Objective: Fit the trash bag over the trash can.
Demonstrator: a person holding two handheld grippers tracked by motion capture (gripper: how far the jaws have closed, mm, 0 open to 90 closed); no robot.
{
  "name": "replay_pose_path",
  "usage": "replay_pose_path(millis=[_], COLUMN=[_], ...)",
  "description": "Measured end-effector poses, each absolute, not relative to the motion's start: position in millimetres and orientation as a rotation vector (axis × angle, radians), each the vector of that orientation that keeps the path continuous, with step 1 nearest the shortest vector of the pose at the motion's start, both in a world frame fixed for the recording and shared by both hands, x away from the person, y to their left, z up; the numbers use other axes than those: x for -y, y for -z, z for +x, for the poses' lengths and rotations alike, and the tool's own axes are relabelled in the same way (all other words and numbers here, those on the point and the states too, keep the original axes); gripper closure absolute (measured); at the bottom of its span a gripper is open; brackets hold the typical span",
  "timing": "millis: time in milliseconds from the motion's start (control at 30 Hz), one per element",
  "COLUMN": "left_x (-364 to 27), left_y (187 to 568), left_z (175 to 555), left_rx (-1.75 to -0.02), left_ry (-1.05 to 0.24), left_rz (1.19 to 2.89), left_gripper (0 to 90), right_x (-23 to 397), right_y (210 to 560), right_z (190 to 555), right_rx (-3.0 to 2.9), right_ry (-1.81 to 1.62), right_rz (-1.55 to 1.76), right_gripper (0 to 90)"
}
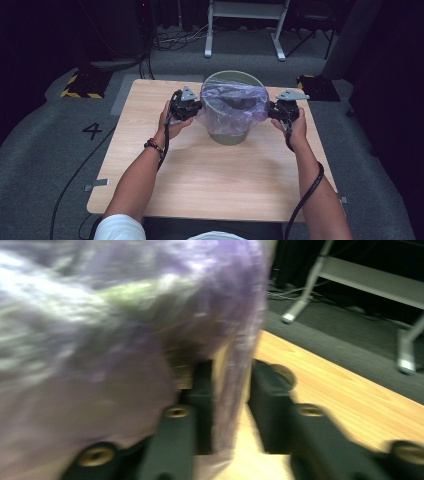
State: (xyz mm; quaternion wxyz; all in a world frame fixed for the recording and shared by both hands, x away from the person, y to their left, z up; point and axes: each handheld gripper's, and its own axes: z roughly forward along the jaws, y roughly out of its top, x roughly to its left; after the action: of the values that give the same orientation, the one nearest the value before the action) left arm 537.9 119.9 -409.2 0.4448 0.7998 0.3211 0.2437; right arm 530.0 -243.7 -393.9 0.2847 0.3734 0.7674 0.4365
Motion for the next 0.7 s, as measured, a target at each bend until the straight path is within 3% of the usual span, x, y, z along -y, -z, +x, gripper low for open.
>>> replay_pose_path(millis=[167, 333, 433, 633, 700], left_x=[-136.1, -151.8, -150.0, -139.8, -136.6], left_y=[398.4, 380.4, 372.4, 366.5, 364.5], left_z=[537.7, 540.8, 543.0, 544.2, 545.9], left_rx=[-0.826, -0.832, -0.795, -0.720, -0.710], left_ry=[-0.647, -0.643, -0.633, -0.618, -0.619], left_rz=[1.876, 1.791, 1.802, 1.836, 1.860], left_gripper=[81.5, 74.2, 74.7, 74.8, 78.7], right_x=[258.2, 271.6, 271.1, 260.8, 256.8], right_y=[384.0, 370.3, 363.8, 355.1, 354.3], right_z=[527.2, 527.2, 529.6, 533.6, 535.8], right_rx=[-1.987, -1.950, -1.932, -1.929, -1.935], right_ry=[-1.221, -1.274, -1.276, -1.271, -1.250], right_rz=[1.026, 1.024, 1.026, 0.989, 0.982], right_gripper=[63.5, 61.4, 68.3, 66.0, 71.6])
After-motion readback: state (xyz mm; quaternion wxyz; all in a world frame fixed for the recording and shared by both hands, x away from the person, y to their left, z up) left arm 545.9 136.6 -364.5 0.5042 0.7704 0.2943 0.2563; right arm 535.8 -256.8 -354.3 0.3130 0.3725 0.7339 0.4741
